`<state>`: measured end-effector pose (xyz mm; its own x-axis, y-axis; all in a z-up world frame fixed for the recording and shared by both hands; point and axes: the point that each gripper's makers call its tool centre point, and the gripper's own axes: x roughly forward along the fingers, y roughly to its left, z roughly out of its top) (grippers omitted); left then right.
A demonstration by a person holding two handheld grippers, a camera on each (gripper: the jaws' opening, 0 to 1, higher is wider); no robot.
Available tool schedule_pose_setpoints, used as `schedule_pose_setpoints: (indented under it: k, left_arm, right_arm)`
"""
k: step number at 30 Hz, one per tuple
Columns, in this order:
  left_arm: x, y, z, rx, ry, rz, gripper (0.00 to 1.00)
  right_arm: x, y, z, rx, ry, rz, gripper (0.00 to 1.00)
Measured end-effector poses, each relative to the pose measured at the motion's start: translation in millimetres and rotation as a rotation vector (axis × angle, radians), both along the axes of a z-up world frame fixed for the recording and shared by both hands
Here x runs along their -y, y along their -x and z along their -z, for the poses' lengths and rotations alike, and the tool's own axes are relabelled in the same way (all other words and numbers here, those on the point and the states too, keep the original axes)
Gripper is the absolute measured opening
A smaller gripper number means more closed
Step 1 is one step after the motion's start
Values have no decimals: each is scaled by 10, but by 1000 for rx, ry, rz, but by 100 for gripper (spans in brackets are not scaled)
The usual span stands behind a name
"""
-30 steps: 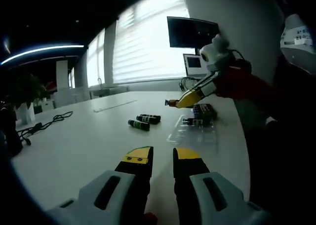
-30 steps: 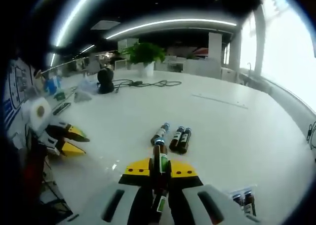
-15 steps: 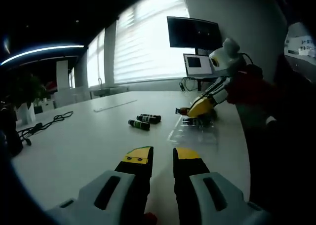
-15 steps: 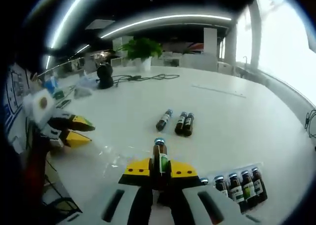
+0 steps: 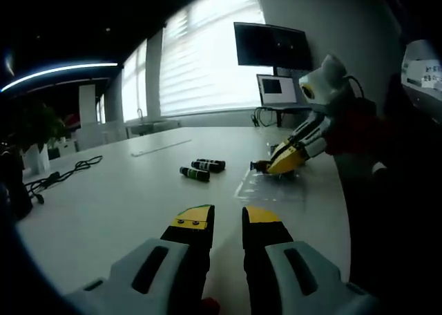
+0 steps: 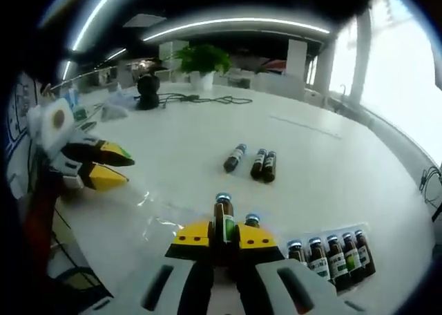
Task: Grip medicine bottles put into box
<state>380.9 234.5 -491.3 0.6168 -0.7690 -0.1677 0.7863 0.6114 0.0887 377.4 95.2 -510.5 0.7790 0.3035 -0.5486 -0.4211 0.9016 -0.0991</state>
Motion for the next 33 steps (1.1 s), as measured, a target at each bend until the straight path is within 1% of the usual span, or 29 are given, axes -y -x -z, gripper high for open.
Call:
schedule_pose_setpoints:
  k: [5, 11, 14, 21, 30, 33]
  left_arm:
    - [4, 5, -1, 2, -2, 3, 10]
    - [4, 6, -5, 3, -1, 3, 10]
    - [4, 6, -3, 4, -4, 2, 10]
    - [4, 5, -3, 4, -6, 2, 10]
    - [4, 2, -5, 3, -5, 1, 10]
    - [3, 0, -7, 4, -3, 0, 10]
  right_arm:
    - [-19, 13, 13, 2, -3, -9, 8]
    - [-10, 24, 23, 6, 4, 5, 9]
    - [-8, 24, -28, 35, -6, 10, 11]
    - [-26, 20, -73, 47, -22, 5, 10]
    - [0, 32, -80, 38, -23, -2, 8]
    - [-10, 47, -115, 53, -35, -12, 5]
